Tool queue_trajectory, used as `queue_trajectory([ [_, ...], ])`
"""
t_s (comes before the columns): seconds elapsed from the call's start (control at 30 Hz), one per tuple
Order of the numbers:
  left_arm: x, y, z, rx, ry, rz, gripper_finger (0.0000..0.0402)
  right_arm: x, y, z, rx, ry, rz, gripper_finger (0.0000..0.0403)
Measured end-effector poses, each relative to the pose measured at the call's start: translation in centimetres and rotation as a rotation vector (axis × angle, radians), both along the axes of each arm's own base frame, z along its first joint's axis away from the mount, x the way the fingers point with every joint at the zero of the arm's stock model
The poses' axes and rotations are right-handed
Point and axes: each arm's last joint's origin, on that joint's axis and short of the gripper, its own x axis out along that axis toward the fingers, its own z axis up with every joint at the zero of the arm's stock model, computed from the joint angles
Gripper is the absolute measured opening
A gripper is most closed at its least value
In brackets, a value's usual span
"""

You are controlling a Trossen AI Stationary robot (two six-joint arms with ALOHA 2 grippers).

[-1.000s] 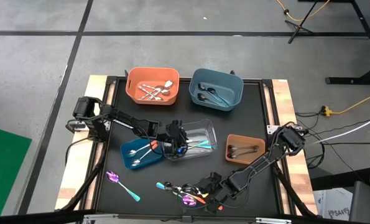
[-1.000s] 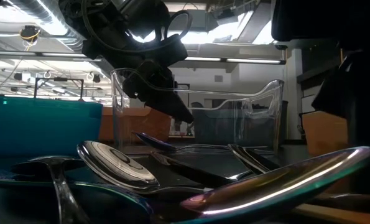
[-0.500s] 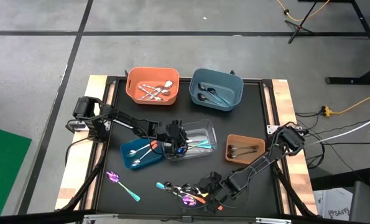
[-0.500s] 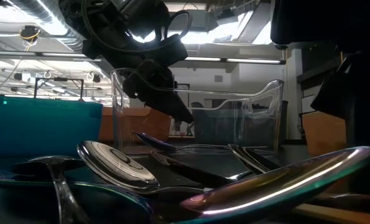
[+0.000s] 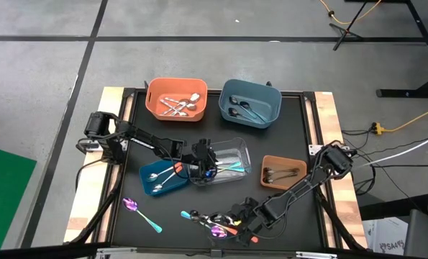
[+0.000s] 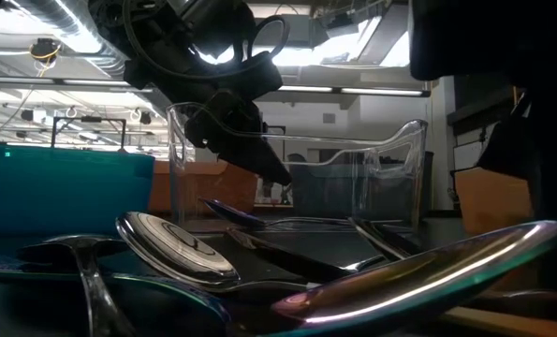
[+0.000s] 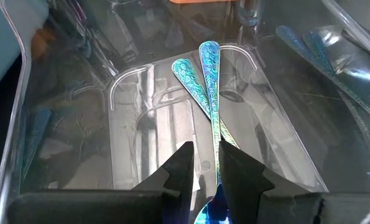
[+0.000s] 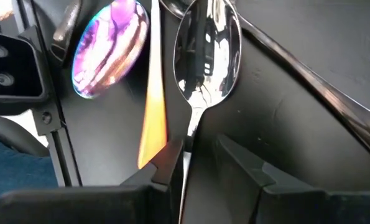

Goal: Sort silverware by color (type)
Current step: Put the orange spoon into the blue bin

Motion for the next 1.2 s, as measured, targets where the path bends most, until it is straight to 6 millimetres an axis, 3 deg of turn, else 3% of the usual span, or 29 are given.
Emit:
queue_trajectory([
  [1.07,0.0,0.0,0.0,-0.018,-0.002,0.015,0.0069,-0.7,-1.8,1.0,-0.02,0.24,0.031,0.0091],
  [1.2,0.0,0.0,0.0,-0.018,-0.002,0.015,0.0069,-0.8,-1.9,0.9,-0.027,0.24,0.028,0.0074],
])
